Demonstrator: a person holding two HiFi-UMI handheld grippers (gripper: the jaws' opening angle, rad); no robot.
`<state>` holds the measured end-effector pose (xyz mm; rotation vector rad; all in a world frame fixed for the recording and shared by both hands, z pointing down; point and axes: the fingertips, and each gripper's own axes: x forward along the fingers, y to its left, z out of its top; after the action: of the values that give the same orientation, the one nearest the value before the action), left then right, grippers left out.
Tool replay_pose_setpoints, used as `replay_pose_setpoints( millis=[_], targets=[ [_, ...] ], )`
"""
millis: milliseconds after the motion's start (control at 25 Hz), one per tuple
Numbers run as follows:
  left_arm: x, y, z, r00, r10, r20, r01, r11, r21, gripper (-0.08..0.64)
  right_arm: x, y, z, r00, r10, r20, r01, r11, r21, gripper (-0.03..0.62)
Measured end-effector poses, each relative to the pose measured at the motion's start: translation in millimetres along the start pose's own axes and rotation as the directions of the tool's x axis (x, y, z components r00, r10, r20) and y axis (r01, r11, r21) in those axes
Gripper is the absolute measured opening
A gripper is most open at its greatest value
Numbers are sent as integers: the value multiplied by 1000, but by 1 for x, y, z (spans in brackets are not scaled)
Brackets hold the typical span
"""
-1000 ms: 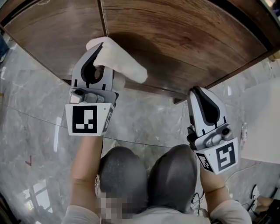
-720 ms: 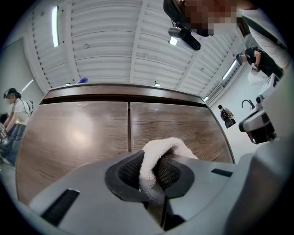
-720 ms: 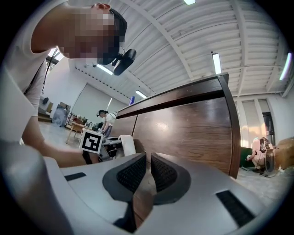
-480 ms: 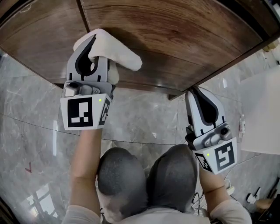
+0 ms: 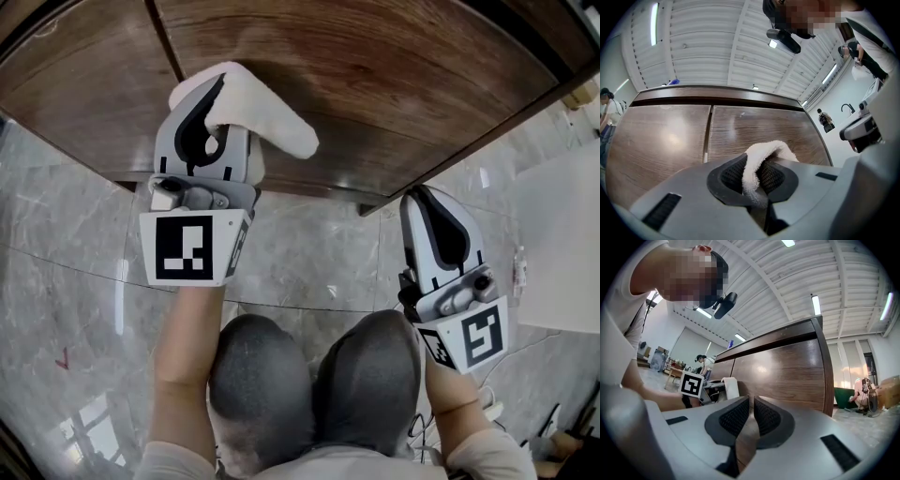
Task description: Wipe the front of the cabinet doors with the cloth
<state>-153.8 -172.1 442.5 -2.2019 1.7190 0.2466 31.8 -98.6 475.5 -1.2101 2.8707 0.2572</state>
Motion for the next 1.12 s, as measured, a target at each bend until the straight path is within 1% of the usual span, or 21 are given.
replay_pose_setpoints(
  millis=[280, 440, 640, 840, 1120],
  targets=[
    [8, -32, 0, 998, -61, -28, 61, 998, -5, 54, -6, -10, 4, 1000, -14, 16, 13, 1000, 23, 55],
    [13, -48, 0, 996, -75, -38, 74, 997, -18, 54, -14, -20, 9, 999, -32, 31, 31, 999, 28, 55],
    [18, -64, 0, 994, -99, -45, 99, 995, -7, 54, -21, -32, 8, 998, -48, 35, 47, 998, 33, 55],
    [24, -87, -3, 988, -145, -55, 145, 989, -2, 54, -25, -38, 4, 997, -60, 45, 58, 997, 45, 55],
    [30, -107, -2, 984, -171, -55, 169, 985, -42, 54, -38, -51, 2, 995, -86, 49, 83, 995, 52, 55]
  ],
)
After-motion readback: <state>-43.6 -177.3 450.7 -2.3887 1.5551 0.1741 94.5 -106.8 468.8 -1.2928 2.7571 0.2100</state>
